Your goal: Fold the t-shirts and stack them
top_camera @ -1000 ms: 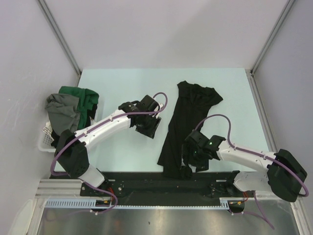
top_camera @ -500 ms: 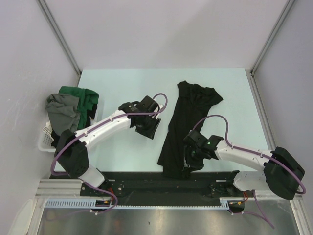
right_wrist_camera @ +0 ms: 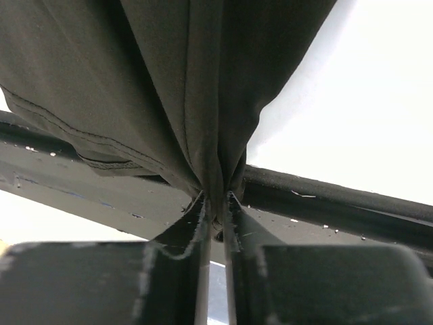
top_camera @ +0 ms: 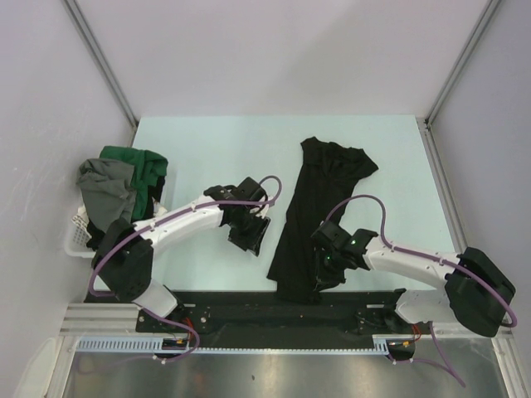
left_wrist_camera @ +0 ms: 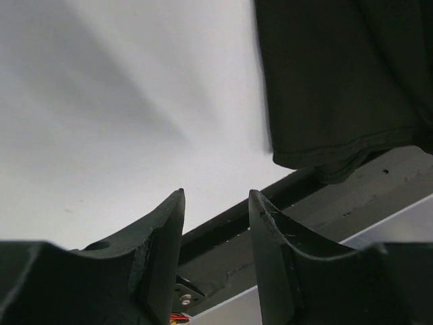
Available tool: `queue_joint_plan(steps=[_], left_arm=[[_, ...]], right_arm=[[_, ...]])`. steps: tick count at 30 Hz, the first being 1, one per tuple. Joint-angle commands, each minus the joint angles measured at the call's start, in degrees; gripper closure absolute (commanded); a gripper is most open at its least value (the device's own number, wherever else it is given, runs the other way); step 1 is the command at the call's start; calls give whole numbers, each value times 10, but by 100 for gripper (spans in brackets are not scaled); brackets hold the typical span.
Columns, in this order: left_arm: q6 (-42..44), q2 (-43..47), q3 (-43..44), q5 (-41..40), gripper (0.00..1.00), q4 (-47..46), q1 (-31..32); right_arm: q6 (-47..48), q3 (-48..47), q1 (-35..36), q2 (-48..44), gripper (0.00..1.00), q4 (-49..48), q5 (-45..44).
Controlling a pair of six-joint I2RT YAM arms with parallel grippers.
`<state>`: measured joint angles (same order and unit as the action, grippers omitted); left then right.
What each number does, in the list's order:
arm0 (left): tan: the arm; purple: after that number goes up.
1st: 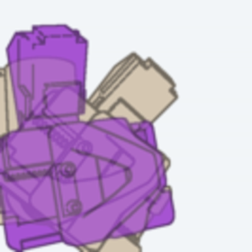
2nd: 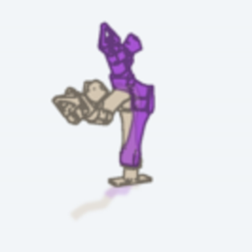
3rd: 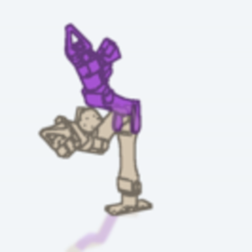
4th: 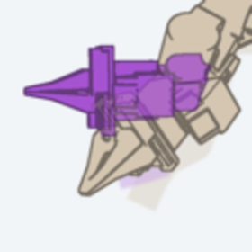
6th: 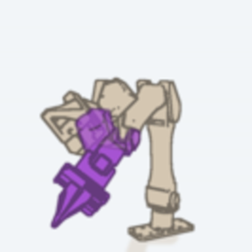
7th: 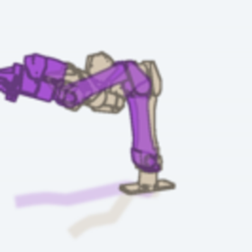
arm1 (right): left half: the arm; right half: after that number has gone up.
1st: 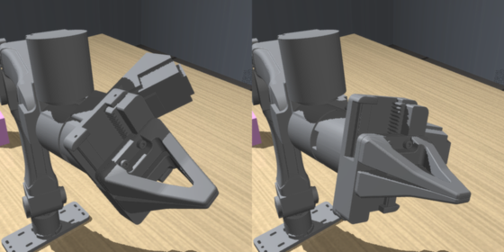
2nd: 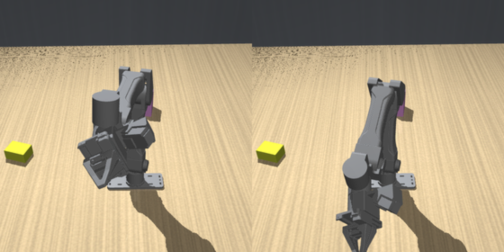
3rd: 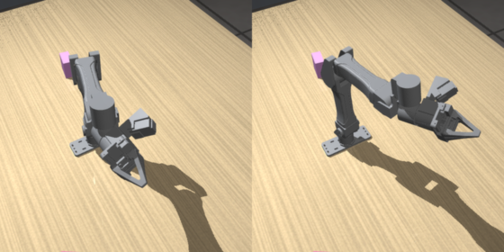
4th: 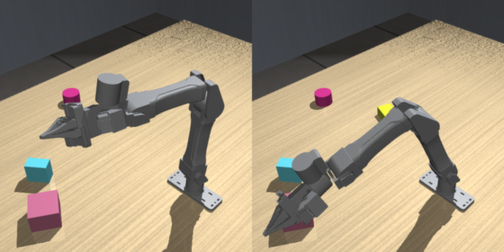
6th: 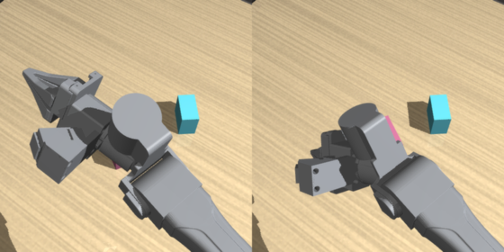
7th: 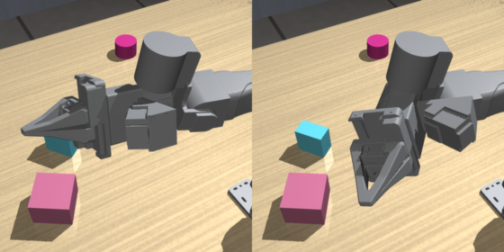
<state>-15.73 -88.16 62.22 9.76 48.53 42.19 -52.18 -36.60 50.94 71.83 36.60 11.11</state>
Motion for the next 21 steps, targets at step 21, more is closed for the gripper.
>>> queue_joint_plan(steps=[21], left_arm=[[-35, -40, -58, 181, 52, -116, 14]], right_arm=[[11, -1, -14, 13, 100, -4, 29]])
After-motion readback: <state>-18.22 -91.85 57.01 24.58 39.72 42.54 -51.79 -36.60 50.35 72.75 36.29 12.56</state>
